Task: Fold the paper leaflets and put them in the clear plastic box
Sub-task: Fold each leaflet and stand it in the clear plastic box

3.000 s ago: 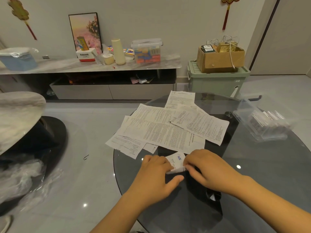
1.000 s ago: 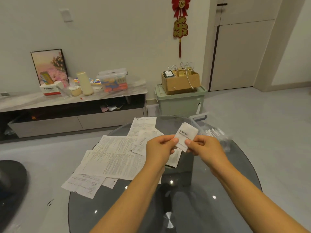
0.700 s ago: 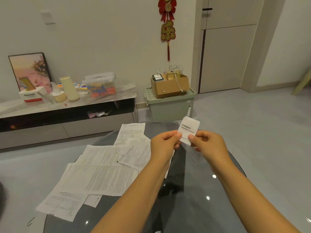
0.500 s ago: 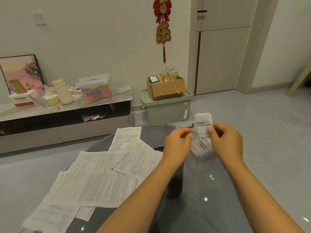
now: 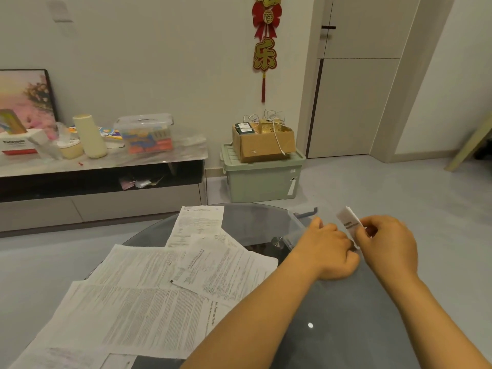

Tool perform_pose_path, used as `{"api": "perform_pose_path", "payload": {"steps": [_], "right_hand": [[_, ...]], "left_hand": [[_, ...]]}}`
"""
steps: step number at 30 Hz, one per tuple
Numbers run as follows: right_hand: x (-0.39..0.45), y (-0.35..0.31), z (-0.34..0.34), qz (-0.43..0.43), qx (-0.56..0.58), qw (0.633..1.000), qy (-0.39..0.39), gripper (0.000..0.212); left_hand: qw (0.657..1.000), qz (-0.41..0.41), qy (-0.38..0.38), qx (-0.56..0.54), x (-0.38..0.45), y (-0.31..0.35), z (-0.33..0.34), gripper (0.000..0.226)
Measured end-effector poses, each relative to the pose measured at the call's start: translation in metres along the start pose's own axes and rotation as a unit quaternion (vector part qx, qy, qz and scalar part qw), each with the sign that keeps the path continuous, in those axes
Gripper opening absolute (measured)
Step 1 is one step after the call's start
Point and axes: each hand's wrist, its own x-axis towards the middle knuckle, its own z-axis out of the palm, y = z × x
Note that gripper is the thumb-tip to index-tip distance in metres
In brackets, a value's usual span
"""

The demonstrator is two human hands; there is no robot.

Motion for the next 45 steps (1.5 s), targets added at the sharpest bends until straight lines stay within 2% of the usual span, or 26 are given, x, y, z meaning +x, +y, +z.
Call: {"api": "perform_pose_path", "payload": {"steps": [6,10,16,22,27,31,33,35,41,45], "right_hand": [[0.003,-0.001,0.002,-0.001,-0.024,0.999,-0.045,0.013],[0.003,-0.001,-0.003,-0.008,-0.028,0.999,-0.033,0.016],[0.003,-0.001,0.001,-0.012,-0.026,0.999,-0.021,0.014],[0.001,-0.006,0.01,-0.024,-0.039,0.999,-0.025,0.012],[0.004,-0.011,0.011,0.022,-0.168,0.978,-0.118,0.015],[0.009,-0.014,0.006,0.016,-0.272,0.948,-0.163,0.02],[0.011,-0.012,0.005,0.034,-0.249,0.947,-0.199,0.022],[0.012,-0.008,0.006,0.065,-0.174,0.961,-0.207,0.018],[0.008,-0.004,-0.005,0.094,0.005,0.984,-0.149,0.015],[0.007,0.0,-0.006,0.08,0.031,0.987,-0.134,0.019]], "left_hand": [[0.999,-0.012,-0.01,0.029,-0.001,0.003,-0.003,0.068],[0.999,-0.016,-0.008,0.033,-0.002,0.0,-0.001,0.068],[1.0,-0.004,0.027,0.01,-0.007,-0.006,0.004,0.087],[0.999,-0.001,0.034,-0.012,-0.011,-0.011,0.005,0.085],[0.998,0.001,0.058,-0.034,-0.013,-0.014,0.011,0.08],[0.997,-0.016,0.064,-0.046,-0.012,-0.016,0.017,0.077],[0.998,-0.024,0.027,-0.05,-0.01,-0.015,0.012,0.074],[0.999,-0.027,-0.023,-0.029,-0.007,-0.014,0.006,0.077],[0.994,-0.031,-0.103,0.022,0.002,-0.015,-0.003,0.076],[0.991,-0.026,-0.126,0.048,0.005,-0.011,-0.006,0.076]]}}
